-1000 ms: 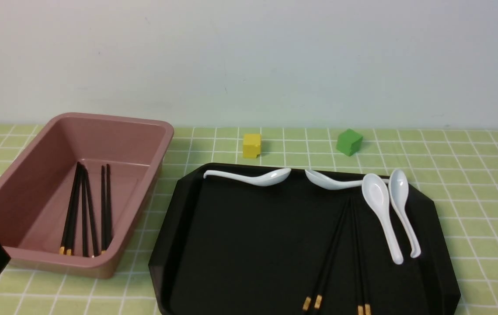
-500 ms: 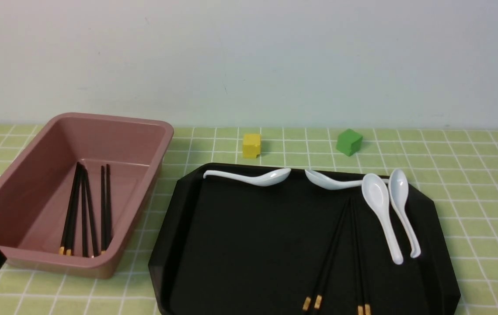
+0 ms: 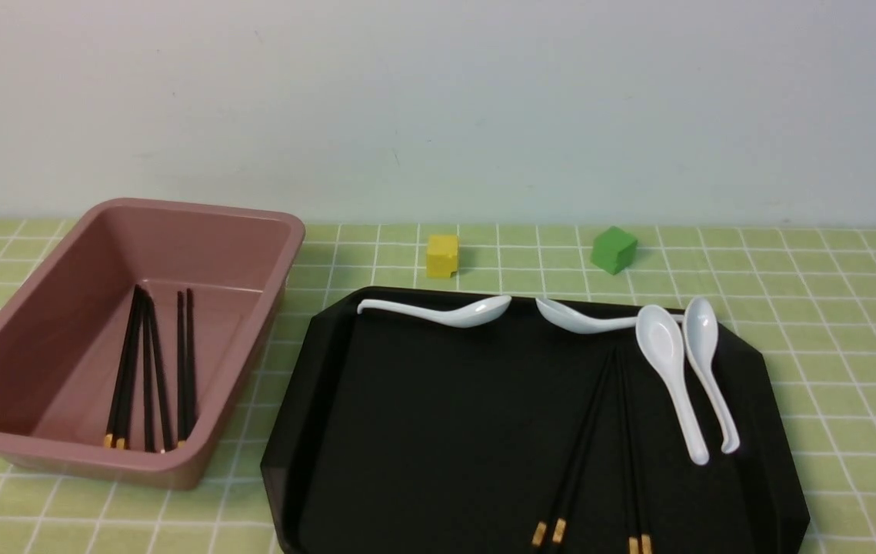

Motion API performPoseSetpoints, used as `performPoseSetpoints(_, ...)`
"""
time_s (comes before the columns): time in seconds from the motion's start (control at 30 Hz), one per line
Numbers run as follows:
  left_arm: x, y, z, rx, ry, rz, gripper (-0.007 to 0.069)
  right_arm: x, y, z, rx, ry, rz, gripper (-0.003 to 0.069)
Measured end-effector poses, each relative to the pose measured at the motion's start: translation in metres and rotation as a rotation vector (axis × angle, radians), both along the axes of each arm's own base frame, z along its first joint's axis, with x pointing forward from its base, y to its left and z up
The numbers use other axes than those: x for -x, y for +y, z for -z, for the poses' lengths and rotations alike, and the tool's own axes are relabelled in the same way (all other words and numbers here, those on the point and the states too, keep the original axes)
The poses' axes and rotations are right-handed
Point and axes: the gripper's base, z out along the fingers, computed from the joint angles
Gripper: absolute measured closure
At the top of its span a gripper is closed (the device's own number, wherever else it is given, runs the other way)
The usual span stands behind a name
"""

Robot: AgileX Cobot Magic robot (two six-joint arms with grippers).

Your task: On green tablecloth take chopsticks from black tray and put them in box.

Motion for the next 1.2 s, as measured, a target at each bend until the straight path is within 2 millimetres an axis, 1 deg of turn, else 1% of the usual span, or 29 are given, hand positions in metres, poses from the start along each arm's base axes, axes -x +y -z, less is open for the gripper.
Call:
performPoseSetpoints(0.03, -0.001, 0.001, 0.006, -0.011, 0.017, -0.012, 0.0627, 0.0, 0.0, 0.0, 0.0, 0.0, 0.0, 0.0419)
performPoseSetpoints(0.1, -0.001, 0.002, 0.013, -0.011, 0.037, -0.027, 0.0626, 0.0, 0.0, 0.0, 0.0, 0.0, 0.0, 0.0419)
performPoseSetpoints(0.37, 0.0, 0.004, 0.018, -0.088, 0.07, -0.029, 0.0619, 0.0, 0.0, 0.0, 0.0, 0.0, 0.0, 0.0419)
performPoseSetpoints(1.2, 0.0, 0.005, 0.019, -0.103, 0.078, -0.028, 0.0592, 0.0, 0.0, 0.0, 0.0, 0.0, 0.0, 0.0419)
